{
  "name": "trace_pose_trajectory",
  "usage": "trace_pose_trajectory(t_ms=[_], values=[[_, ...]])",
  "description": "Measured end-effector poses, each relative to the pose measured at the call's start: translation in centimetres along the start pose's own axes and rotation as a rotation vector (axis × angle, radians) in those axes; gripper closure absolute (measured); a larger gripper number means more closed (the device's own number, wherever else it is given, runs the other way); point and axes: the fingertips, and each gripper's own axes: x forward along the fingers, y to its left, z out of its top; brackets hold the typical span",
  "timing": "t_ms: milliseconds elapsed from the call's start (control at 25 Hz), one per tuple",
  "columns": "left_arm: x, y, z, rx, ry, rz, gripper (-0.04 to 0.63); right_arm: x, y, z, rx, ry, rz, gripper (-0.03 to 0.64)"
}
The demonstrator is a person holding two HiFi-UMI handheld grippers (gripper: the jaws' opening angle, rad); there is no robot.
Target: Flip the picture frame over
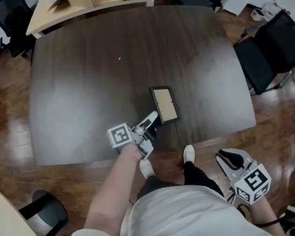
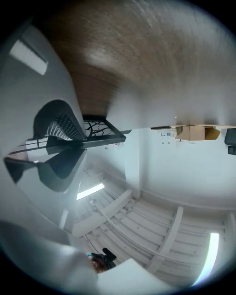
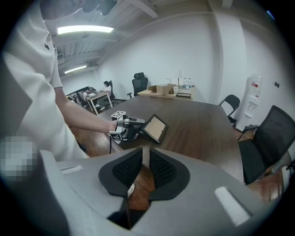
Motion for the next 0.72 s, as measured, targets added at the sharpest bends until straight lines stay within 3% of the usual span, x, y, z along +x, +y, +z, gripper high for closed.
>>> trace_pose_trajectory(t_ms=[520,640,720], values=[[0.1,1.3,1.4,0.015,0.02,0.098,0.551,0.0,-0.9,-1.4,0.068,-0.022,-0.011,0.566],[0.3,1.9,1.9,0.048,0.026,0.152,0.551,-0.2,-1.7,-1.8,0.077,-0.032,-0.006,0.566],[-0.2,2.8,2.3,0.072,0.026,0.228,0.552,-0.3,-2.1,-2.1,0.08,-0.037,0.005,0.566]])
